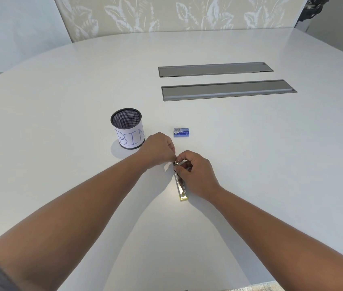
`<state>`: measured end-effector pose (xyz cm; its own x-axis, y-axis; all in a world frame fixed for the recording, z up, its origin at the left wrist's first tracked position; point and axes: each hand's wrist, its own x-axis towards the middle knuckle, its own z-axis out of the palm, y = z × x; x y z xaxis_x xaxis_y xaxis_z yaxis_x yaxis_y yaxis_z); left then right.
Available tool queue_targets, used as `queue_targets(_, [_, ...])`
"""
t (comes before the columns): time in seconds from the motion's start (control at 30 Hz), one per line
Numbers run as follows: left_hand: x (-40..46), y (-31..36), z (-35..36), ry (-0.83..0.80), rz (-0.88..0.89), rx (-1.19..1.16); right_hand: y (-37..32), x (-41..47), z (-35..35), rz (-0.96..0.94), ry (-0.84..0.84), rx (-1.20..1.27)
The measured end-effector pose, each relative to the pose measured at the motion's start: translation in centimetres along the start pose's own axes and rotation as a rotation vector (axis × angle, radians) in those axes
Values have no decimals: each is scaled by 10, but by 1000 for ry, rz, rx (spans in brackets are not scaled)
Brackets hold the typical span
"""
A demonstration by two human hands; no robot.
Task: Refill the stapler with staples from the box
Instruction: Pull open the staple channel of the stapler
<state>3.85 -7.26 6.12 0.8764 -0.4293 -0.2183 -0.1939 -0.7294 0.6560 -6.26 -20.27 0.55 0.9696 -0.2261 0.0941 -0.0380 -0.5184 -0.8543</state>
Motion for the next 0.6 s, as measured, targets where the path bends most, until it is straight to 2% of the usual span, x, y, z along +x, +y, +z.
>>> queue_targets(0.13, [-3,1,1,34,-5,-13,0,0,0,-3,4,-3])
queue_targets(0.33, [-11,-8,12,146,77,57,0,0,0,3,2,-3])
queue_targets(0.5, [-15,-13,23,250,27,-81,-1,0,0,-10,8,-4])
queue_targets(0.6, [-14,-13,23,257,-7,-153,-1,0,0,-8,5,-3])
